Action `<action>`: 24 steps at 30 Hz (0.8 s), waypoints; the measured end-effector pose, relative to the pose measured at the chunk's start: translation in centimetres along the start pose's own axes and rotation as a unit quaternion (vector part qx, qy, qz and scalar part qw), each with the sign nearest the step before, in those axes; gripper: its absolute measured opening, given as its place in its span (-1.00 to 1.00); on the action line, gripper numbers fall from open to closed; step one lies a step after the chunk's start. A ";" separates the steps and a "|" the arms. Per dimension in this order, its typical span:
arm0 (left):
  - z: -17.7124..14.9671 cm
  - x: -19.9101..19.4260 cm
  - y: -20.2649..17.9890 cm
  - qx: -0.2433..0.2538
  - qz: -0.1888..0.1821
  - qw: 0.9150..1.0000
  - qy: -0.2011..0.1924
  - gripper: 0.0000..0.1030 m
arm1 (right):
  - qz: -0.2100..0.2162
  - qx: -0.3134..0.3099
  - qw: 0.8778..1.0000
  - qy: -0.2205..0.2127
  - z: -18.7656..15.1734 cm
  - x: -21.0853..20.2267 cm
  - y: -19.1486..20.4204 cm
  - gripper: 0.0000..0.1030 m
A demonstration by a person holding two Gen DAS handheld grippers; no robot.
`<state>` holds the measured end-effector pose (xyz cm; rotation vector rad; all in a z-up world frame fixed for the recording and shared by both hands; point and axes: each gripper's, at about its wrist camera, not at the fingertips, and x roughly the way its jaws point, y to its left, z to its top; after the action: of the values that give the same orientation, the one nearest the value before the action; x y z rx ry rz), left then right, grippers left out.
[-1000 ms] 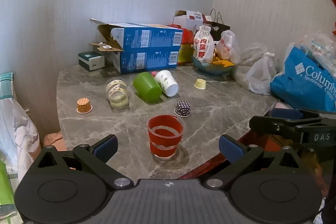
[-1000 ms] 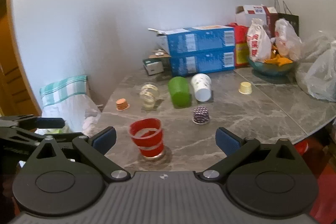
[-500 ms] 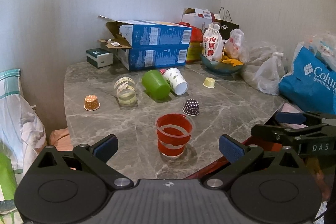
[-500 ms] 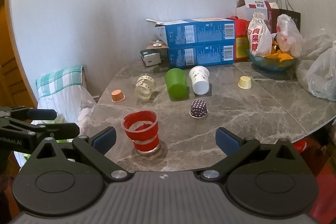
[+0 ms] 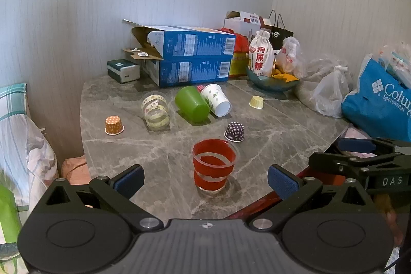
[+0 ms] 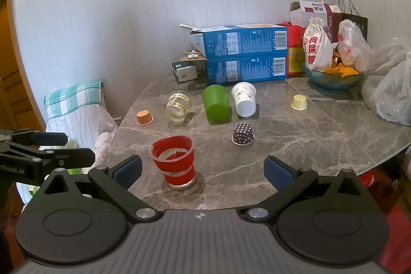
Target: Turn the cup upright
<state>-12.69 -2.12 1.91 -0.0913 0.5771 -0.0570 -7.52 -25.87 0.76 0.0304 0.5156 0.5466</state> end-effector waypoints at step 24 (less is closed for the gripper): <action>-0.2 0.4 -0.6 0.002 -0.002 1.000 0.004 1.00 | -0.013 0.008 1.000 -0.003 -0.3 -0.4 -0.5 0.98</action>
<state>-12.48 -2.71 1.60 -0.0887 0.5846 -0.0629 -7.72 -26.55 0.66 0.0401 0.5127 0.5161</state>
